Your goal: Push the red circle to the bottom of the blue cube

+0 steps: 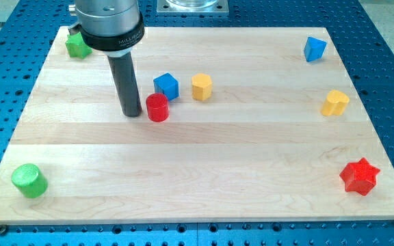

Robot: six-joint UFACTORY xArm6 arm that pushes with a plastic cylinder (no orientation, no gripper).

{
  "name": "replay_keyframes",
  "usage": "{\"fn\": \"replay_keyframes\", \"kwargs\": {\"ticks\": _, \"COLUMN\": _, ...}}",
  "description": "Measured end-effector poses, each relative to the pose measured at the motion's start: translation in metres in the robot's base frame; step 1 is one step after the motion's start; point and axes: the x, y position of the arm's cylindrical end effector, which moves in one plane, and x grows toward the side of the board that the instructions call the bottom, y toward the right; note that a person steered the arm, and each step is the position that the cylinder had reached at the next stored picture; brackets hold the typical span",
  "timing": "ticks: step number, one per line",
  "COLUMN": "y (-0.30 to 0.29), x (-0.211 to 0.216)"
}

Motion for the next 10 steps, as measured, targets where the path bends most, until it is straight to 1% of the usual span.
{"fn": "replay_keyframes", "kwargs": {"ticks": 1, "y": 0.000, "x": -0.009}}
{"fn": "replay_keyframes", "kwargs": {"ticks": 2, "y": 0.000, "x": -0.042}}
{"fn": "replay_keyframes", "kwargs": {"ticks": 3, "y": 0.004, "x": -0.044}}
{"fn": "replay_keyframes", "kwargs": {"ticks": 4, "y": 0.007, "x": -0.014}}
{"fn": "replay_keyframes", "kwargs": {"ticks": 5, "y": 0.020, "x": -0.006}}
{"fn": "replay_keyframes", "kwargs": {"ticks": 7, "y": 0.023, "x": -0.006}}
{"fn": "replay_keyframes", "kwargs": {"ticks": 8, "y": 0.007, "x": -0.006}}
{"fn": "replay_keyframes", "kwargs": {"ticks": 9, "y": -0.042, "x": -0.006}}
{"fn": "replay_keyframes", "kwargs": {"ticks": 10, "y": -0.062, "x": -0.011}}
